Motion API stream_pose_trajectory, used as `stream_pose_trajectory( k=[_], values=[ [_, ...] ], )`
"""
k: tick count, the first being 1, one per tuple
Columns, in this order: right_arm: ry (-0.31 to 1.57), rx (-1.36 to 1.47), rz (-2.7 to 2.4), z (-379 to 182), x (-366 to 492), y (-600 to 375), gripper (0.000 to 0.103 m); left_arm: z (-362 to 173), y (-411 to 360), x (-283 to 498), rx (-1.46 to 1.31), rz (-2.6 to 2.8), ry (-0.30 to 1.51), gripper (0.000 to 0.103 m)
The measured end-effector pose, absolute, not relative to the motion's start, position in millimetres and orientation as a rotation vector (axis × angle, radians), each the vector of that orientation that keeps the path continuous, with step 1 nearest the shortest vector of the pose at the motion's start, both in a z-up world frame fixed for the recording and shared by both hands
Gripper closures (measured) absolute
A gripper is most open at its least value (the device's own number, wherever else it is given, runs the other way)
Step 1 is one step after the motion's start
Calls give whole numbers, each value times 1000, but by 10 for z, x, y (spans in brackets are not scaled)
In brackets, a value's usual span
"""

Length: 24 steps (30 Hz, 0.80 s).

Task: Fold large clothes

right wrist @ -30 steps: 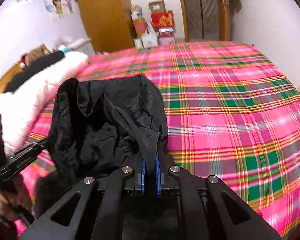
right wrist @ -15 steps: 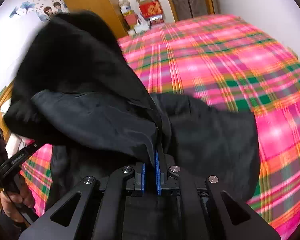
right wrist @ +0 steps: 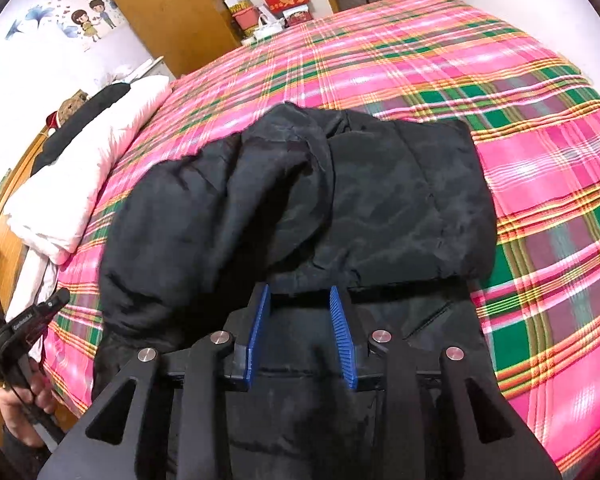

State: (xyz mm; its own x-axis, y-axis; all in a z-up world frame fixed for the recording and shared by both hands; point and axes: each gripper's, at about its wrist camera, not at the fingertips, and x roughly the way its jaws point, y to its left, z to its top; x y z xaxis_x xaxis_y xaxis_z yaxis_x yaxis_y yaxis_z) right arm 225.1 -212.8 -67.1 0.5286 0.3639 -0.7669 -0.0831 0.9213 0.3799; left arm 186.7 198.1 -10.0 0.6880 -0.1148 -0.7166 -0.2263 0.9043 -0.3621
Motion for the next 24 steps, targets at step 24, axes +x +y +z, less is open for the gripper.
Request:
stream_pose_trajectory(
  k=[24],
  values=[
    [1122, 184, 350, -1701, 2632, -1242, 71, -1012, 873, 2570, -160, -114, 982, 83]
  ],
)
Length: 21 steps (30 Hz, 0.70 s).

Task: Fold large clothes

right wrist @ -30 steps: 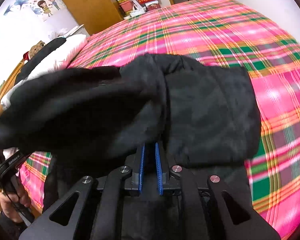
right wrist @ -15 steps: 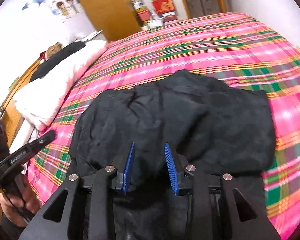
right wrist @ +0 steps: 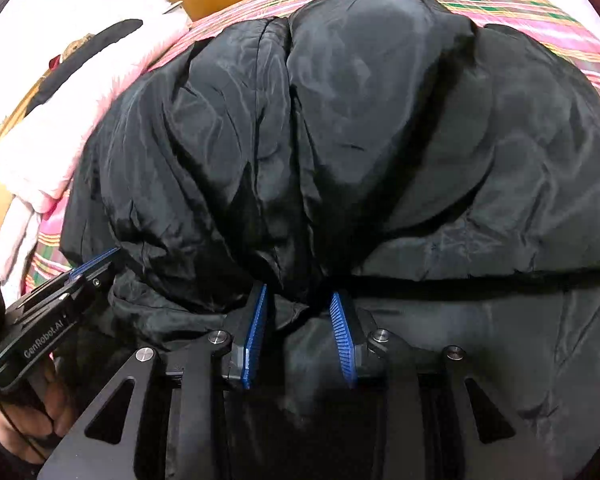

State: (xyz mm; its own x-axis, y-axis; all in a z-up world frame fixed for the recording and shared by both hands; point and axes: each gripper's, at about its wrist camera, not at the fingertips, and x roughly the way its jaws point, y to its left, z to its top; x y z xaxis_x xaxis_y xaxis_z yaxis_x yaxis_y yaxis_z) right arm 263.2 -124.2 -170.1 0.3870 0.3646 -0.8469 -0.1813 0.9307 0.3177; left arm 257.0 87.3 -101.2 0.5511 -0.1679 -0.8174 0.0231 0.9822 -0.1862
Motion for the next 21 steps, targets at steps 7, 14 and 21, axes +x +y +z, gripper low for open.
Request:
stream_pose_trajectory(
  k=[7, 14, 21],
  values=[
    [1075, 140, 350, -1329, 2488, -1307, 71, -811, 948, 2456, -212, -104, 981, 80],
    [874, 154, 309, -701, 2582, -1674, 69, -353, 1153, 2596, -200, -50, 827, 77],
    [1018, 192, 225, -1165, 3174, -1813, 69, -790, 1376, 2886, -231, 41, 952, 75]
  ],
)
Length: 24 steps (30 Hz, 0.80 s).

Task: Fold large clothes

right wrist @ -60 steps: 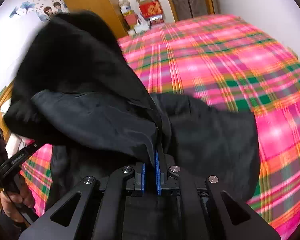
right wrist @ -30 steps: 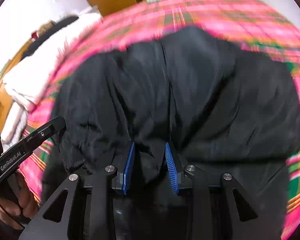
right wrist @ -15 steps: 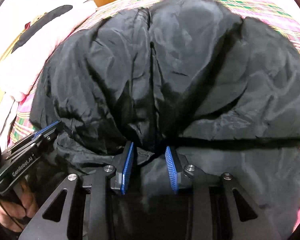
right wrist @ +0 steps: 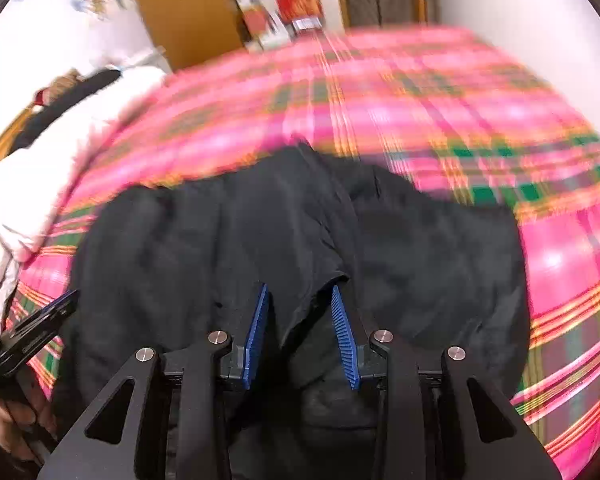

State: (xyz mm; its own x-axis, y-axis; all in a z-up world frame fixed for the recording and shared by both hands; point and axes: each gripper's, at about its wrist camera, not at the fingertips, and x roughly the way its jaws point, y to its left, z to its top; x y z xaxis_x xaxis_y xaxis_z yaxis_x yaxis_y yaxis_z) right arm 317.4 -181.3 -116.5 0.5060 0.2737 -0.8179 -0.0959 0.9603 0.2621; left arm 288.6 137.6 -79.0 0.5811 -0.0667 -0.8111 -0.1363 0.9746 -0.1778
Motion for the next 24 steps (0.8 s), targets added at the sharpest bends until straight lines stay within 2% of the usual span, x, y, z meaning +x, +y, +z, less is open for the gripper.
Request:
stream_pose_trajectory(
  k=[5, 11, 14, 18, 20, 21, 24],
  values=[
    [1017, 249, 231, -1228, 3084, -1897, 69, -794, 1311, 2836, -197, 48, 951, 75],
    [865, 217, 296, -698, 2636, -1671, 69, -490, 1337, 2598, -223, -5, 855, 75],
    [899, 168, 394, -789, 2494, -1384, 69, -504, 1257, 2576, -204, -65, 863, 75],
    [1008, 122, 409, -1255, 2470, -1113, 70, -700, 1141, 2572, -196, -96, 946, 75],
    [1029, 137, 380, -1453, 2493, -1145, 77, -836, 1094, 2608, -158, -90, 999, 75],
    [1031, 141, 375, -1495, 2495, -1178, 85, -892, 1082, 2624, -146, -86, 1013, 75],
    [1051, 125, 376, -1654, 2516, -1196, 89, -972, 1063, 2662, -132, -75, 1021, 75]
  ],
)
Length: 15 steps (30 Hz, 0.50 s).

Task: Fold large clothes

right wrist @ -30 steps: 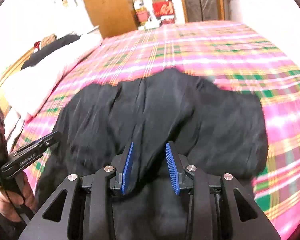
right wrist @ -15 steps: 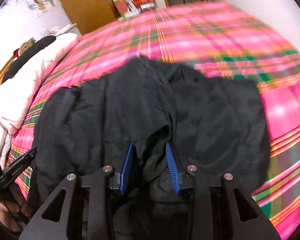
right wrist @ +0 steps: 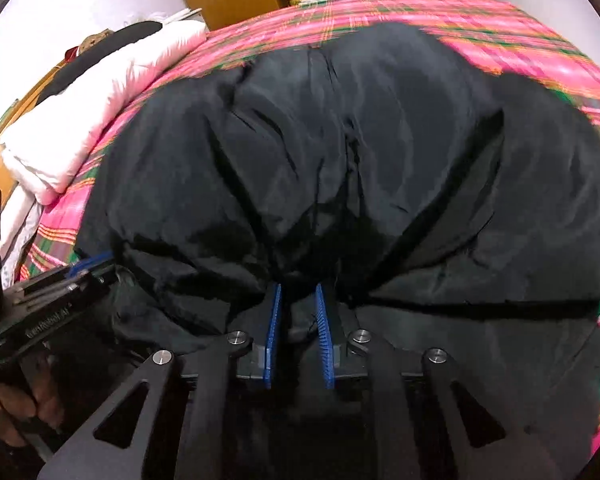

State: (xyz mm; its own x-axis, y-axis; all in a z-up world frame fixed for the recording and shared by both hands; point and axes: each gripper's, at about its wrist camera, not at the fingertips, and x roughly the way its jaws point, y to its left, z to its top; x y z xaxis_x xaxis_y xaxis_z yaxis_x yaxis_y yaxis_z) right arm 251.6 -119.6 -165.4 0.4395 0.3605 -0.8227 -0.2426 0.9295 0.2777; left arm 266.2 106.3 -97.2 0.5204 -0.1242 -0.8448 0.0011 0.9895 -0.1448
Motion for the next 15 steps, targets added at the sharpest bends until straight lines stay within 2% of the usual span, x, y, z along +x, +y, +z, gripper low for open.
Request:
stream_pose_trajectory(
  k=[15],
  values=[
    [1056, 41, 360, -1686, 2551, -930, 90, -1120, 1027, 2650, -124, -41, 994, 75]
  ],
)
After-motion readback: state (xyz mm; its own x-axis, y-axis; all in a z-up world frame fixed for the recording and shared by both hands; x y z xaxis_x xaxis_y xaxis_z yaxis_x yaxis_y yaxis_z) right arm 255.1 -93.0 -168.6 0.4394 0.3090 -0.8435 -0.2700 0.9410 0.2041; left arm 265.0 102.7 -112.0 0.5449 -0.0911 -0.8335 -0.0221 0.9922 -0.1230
